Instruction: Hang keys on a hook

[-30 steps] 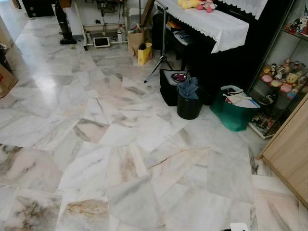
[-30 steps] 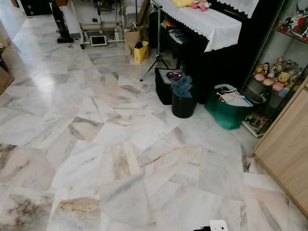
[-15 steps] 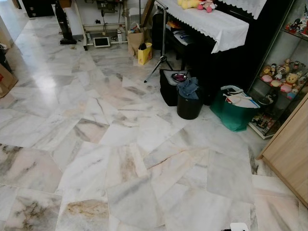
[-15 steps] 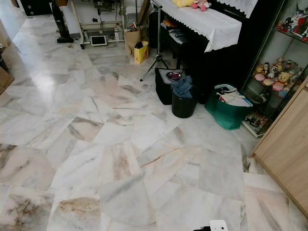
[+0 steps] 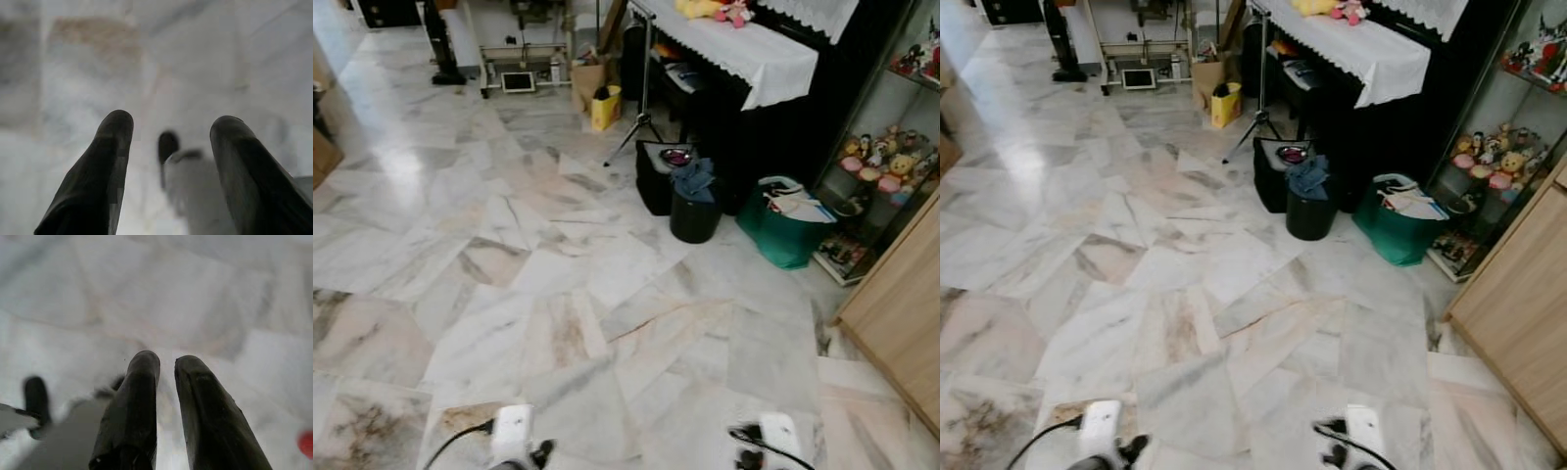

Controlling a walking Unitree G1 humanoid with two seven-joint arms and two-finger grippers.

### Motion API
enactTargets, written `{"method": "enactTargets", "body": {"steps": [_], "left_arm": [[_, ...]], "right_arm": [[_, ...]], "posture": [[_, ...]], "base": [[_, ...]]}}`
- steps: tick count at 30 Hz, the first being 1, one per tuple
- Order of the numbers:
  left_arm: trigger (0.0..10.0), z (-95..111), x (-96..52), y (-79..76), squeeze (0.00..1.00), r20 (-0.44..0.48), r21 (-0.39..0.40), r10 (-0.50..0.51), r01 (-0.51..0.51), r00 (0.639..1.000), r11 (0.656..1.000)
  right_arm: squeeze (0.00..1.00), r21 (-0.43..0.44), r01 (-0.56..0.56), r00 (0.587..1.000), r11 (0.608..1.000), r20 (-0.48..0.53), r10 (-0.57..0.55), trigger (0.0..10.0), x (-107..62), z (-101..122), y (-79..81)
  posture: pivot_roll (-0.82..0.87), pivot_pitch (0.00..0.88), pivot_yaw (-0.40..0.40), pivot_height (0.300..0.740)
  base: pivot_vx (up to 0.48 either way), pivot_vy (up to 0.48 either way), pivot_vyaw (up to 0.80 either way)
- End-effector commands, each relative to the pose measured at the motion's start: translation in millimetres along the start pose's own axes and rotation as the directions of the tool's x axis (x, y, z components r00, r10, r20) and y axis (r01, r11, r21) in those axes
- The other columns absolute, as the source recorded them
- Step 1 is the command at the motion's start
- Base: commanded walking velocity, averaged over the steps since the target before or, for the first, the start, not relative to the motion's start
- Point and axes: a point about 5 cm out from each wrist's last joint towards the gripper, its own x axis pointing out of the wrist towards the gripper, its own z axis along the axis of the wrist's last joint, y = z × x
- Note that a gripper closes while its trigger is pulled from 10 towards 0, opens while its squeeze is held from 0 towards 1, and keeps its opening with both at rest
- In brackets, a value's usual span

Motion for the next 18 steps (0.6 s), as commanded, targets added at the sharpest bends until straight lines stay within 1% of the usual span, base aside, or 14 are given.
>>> {"method": "enactTargets", "body": {"steps": [1,7,11,16,18], "left_arm": [[10.0,0.4,1.2,-12.6,0.0,-0.002,-0.005,-0.032,0.032,0.999,0.999],[10.0,1.6,1.7,-13.7,0.0,-0.004,-0.001,-0.015,0.015,1.0,1.0],[10.0,1.7,1.6,-12.4,0.0,0.0,-0.007,-0.002,0.002,1.0,1.0],[10.0,1.6,1.5,-11.2,0.0,0.0,-0.007,-0.001,0.001,1.0,1.0],[10.0,1.6,1.4,-11.3,0.0,0.003,-0.019,-0.005,0.005,1.0,1.0]], "right_arm": [[0.0,0.013,-0.02,1.0,1.0,0.016,0.02,10.0,2.1,5.9,7.9],[0.0,0.018,-0.032,0.999,0.999,0.029,0.032,10.0,2.2,8.9,8.1],[0.0,0.043,-0.041,0.998,0.998,0.039,0.039,10.0,2.3,9.2,9.1],[0.0,0.028,-0.034,0.999,0.999,0.024,0.033,10.0,2.4,8.2,9.3],[0.0,0.005,-0.039,0.999,0.999,0.002,0.039,10.0,2.5,6.8,9.5]], "posture": [[0.06,0.0,-0.075,0.715],[0.06,0.0,-0.076,0.715],[0.06,0.0,-0.073,0.715],[0.06,0.0,-0.071,0.715],[0.05,0.0,-0.07,0.715]], "base": [[0.0,0.0,0.0],[0.0,0.0,0.0],[0.0,0.0,0.0],[0.0,0.0,0.0],[0.0,0.0,-0.61]]}}
